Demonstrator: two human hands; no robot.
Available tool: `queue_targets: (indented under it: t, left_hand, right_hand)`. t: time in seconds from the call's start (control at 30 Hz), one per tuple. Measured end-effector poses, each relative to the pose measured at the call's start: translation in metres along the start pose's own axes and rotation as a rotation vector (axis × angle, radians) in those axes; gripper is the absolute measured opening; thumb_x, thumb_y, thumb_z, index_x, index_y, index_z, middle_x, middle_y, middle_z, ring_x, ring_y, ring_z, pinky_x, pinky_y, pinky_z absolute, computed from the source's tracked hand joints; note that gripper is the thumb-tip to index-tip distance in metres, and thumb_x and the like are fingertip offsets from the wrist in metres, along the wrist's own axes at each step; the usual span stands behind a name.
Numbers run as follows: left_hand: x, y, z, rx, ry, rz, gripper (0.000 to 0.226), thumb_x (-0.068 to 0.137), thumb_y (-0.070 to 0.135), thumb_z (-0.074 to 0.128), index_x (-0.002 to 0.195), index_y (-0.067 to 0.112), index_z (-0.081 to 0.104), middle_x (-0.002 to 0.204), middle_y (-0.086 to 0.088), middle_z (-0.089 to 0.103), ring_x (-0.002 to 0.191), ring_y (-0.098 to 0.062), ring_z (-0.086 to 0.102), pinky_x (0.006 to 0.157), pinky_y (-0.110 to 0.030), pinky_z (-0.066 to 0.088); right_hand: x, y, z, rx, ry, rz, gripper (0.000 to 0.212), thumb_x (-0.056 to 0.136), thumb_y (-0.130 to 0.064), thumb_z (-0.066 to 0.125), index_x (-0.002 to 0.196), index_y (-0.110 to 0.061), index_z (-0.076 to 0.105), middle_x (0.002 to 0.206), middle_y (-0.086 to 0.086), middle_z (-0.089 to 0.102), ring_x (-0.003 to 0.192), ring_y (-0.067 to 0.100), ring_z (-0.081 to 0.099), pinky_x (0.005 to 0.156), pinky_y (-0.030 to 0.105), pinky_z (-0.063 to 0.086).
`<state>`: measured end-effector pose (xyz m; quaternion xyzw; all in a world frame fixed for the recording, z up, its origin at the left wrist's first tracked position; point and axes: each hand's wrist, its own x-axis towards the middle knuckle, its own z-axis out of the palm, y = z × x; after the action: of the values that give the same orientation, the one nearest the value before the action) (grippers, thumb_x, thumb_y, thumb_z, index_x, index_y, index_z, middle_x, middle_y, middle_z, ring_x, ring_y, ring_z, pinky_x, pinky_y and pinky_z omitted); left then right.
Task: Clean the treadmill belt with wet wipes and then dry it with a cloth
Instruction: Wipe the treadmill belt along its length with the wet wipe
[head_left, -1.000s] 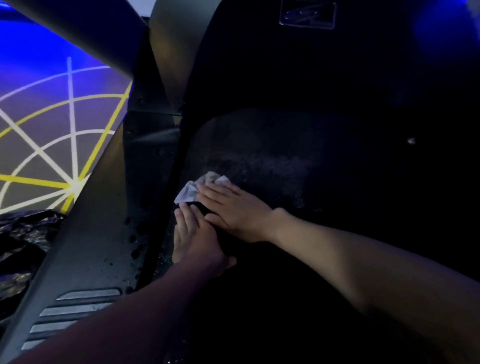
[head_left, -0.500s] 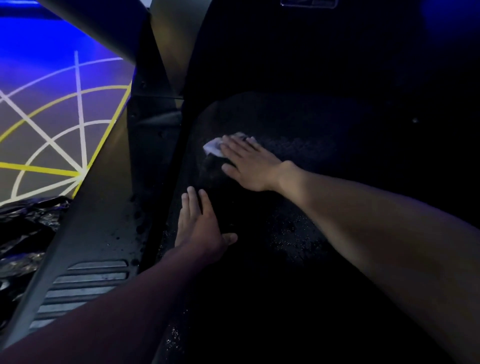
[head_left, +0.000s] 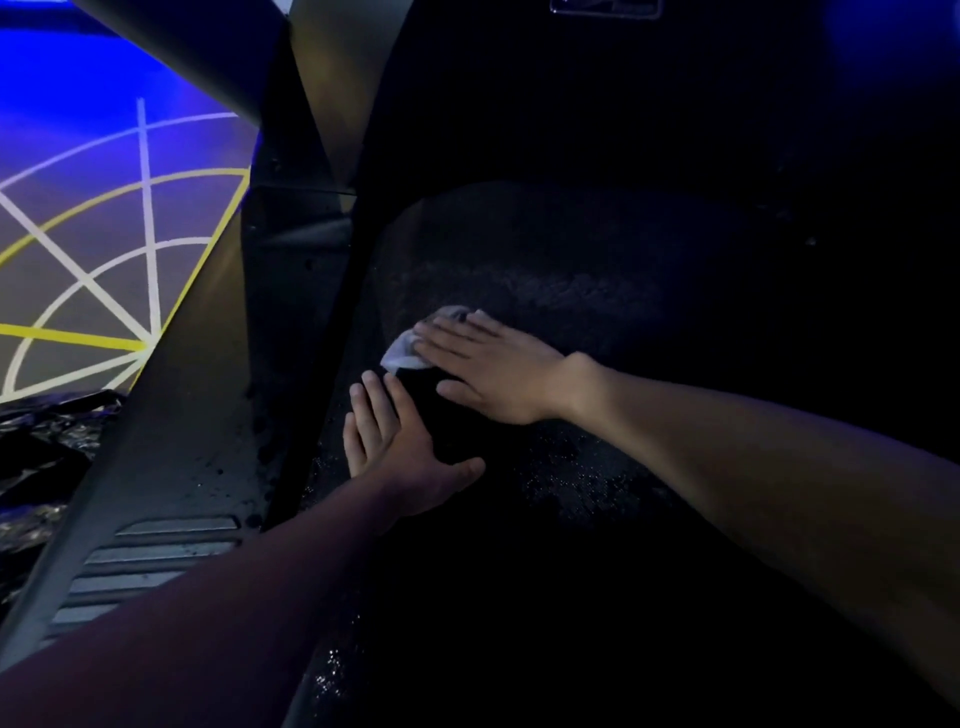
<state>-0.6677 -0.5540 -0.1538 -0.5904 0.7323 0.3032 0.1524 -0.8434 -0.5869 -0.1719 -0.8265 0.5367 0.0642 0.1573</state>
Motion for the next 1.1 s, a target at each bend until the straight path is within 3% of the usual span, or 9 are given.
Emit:
queue_targets:
  t: [0.1,0.27,0.4,0.53,0.57,0.7,0.83,0.97,1.1]
  left_hand:
    - [0.0,0.003,0.0,0.016,-0.008,-0.013,0.139,0.071,0.073,0.063,0.142,0.009,-0.037,0.145,-0.013,-0.049,0.132,-0.023,-0.047,0.113,-0.039,-0.023]
    - [0.001,0.003,-0.001,0.03,-0.008,-0.028,0.139,0.07,0.073,0.064,0.143,0.007,-0.035,0.146,-0.014,-0.048,0.133,-0.024,-0.046,0.113,-0.04,-0.022]
    - [0.0,0.005,-0.001,0.049,-0.015,-0.035,0.139,0.071,0.073,0.063,0.142,0.008,-0.037,0.145,-0.014,-0.048,0.133,-0.025,-0.046,0.113,-0.04,-0.021]
    - [0.001,0.004,-0.002,0.047,-0.024,-0.03,0.137,0.073,0.071,0.063,0.143,0.007,-0.035,0.144,-0.015,-0.05,0.131,-0.025,-0.048,0.113,-0.04,-0.022]
    - [0.001,0.004,-0.002,0.05,-0.024,-0.029,0.137,0.073,0.071,0.063,0.143,0.007,-0.035,0.144,-0.015,-0.05,0.131,-0.025,-0.048,0.113,-0.04,-0.022]
    - [0.0,0.005,-0.001,0.062,-0.02,-0.032,0.137,0.073,0.071,0.063,0.142,0.008,-0.038,0.144,-0.014,-0.05,0.132,-0.025,-0.047,0.115,-0.041,-0.021]
    - [0.003,0.014,-0.004,0.118,-0.039,-0.08,0.137,0.074,0.067,0.065,0.142,0.003,-0.035,0.145,-0.019,-0.048,0.135,-0.03,-0.043,0.116,-0.044,-0.017]
    - [0.001,0.028,-0.007,0.17,-0.032,-0.148,0.137,0.075,0.063,0.068,0.143,-0.001,-0.032,0.146,-0.024,-0.043,0.139,-0.035,-0.036,0.119,-0.048,-0.011]
    - [-0.004,0.037,-0.005,0.227,0.018,-0.105,0.124,0.082,0.056,0.066,0.147,-0.005,-0.021,0.15,-0.032,-0.03,0.143,-0.042,-0.025,0.12,-0.048,-0.004]
  right_hand:
    - [-0.004,0.014,-0.006,0.081,0.071,0.325,0.064,0.106,-0.048,0.015,0.158,-0.018,-0.006,0.166,0.002,-0.014,0.151,0.016,-0.016,0.122,0.042,-0.011]
    - [-0.021,-0.01,0.006,-0.017,0.015,0.016,0.065,0.105,-0.05,0.016,0.158,-0.019,-0.007,0.165,0.0,-0.016,0.15,0.015,-0.019,0.122,0.041,-0.013]
    - [-0.013,0.001,-0.002,0.076,0.086,0.356,0.064,0.106,-0.048,0.015,0.158,-0.019,-0.007,0.165,0.002,-0.016,0.15,0.017,-0.019,0.118,0.041,-0.017]
    - [-0.021,-0.022,0.01,0.001,0.031,0.058,0.064,0.105,-0.049,0.017,0.158,-0.021,-0.006,0.165,0.0,-0.016,0.151,0.017,-0.019,0.122,0.044,-0.012]
    - [-0.024,-0.012,0.008,0.0,0.043,0.048,0.063,0.105,-0.049,0.017,0.158,-0.022,-0.005,0.165,-0.001,-0.015,0.151,0.015,-0.018,0.122,0.043,-0.011]
    - [-0.025,0.007,0.005,0.087,0.109,0.38,0.063,0.105,-0.05,0.014,0.159,-0.022,-0.004,0.166,0.002,-0.015,0.15,0.017,-0.02,0.121,0.044,-0.014]
    - [-0.039,-0.01,0.017,0.003,0.052,0.046,0.063,0.105,-0.051,0.017,0.159,-0.024,-0.002,0.165,-0.001,-0.015,0.151,0.016,-0.019,0.121,0.042,-0.013]
    - [-0.039,0.013,0.008,0.07,0.121,0.371,0.063,0.105,-0.05,0.016,0.159,-0.023,-0.004,0.166,0.002,-0.015,0.15,0.017,-0.021,0.12,0.042,-0.016]
    - [-0.048,-0.007,0.016,0.047,0.05,0.102,0.063,0.105,-0.051,0.016,0.158,-0.025,-0.004,0.164,-0.002,-0.018,0.149,0.015,-0.022,0.12,0.041,-0.017]
